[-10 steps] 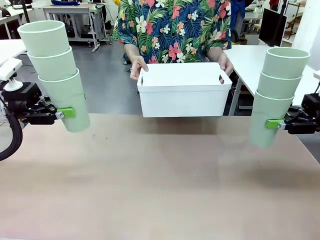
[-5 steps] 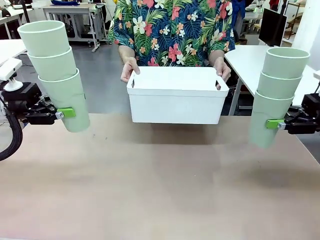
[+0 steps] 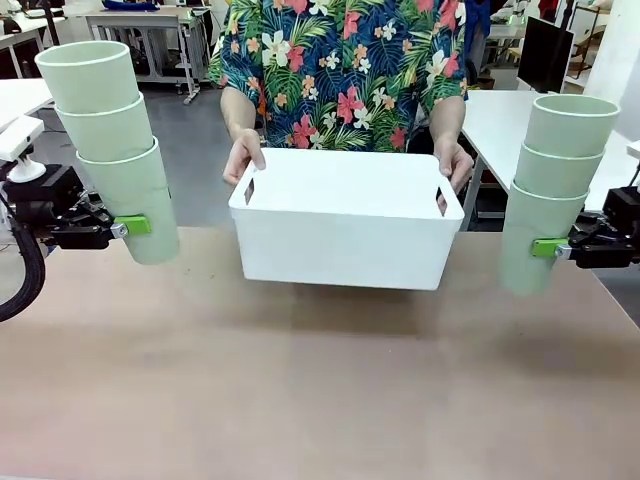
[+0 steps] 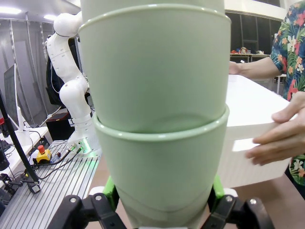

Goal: Stack the cups and store them in the basket.
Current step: Place the stack of Reusable plastic cups into the Pantry Basket.

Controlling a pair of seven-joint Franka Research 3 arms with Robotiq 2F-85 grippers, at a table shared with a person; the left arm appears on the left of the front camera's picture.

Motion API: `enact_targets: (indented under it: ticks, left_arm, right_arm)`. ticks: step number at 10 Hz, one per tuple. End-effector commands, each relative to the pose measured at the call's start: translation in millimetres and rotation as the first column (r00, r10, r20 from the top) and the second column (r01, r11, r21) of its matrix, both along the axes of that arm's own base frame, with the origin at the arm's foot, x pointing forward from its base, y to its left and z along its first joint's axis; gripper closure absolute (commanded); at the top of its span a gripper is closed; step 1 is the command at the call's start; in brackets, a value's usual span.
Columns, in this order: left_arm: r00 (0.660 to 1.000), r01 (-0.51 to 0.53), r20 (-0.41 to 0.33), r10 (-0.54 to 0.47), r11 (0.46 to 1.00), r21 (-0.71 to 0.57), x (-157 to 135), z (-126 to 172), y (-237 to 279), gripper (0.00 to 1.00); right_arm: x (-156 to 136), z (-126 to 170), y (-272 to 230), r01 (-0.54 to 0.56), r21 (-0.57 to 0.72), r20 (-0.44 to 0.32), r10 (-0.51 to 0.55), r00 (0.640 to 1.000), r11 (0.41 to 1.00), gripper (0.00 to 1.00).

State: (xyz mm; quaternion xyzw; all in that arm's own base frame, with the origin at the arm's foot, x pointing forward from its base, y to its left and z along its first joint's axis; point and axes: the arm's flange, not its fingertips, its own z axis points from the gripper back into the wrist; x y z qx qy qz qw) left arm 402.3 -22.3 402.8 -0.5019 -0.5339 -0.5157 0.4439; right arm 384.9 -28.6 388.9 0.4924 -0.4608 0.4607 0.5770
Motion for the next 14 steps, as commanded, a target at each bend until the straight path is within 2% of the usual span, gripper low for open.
enact_targets:
  ticks: [1,14]
  left_arm:
    - [1.0,0.002,0.01,-0.002,1.0,-0.007,-0.8,2.9,0.2,0.16]
    - [1.0,0.002,0.01,-0.002,1.0,-0.007,-0.8,2.9,0.2,0.16]
  right_arm:
    - [1.5,5.0,0.2,-0.001,-0.002,0.012,0.001,1.0,1.0,0.13]
    - [1.5,5.0,0.2,-0.001,-0.002,0.012,0.001,1.0,1.0,0.13]
